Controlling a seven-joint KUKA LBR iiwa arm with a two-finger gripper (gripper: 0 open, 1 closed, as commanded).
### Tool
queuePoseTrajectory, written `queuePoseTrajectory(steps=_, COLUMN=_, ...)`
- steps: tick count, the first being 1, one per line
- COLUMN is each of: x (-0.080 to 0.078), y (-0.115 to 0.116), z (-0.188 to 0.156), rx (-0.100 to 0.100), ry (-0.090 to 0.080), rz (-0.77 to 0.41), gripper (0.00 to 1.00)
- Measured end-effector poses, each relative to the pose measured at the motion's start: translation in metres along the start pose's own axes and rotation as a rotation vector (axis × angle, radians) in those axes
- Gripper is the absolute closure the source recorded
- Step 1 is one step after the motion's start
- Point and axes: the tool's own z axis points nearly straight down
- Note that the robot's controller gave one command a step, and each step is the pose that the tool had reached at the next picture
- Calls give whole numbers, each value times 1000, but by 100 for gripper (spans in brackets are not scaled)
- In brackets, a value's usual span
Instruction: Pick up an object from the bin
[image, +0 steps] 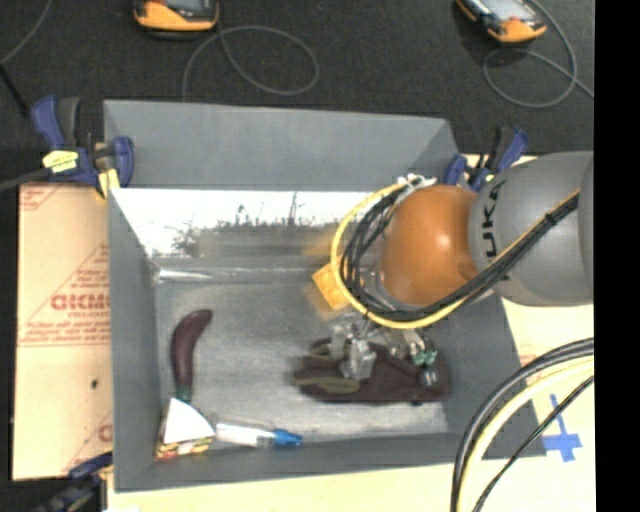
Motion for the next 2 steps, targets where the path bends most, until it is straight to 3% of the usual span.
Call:
queuePoseTrajectory(steps=1, x=0, y=0, z=0, rx=0, ry=0, rz=-1, gripper=100)
queuePoseTrajectory(steps=2, x=-9, y=2, z=-201, rx=2, ry=-10, rz=82, gripper=100)
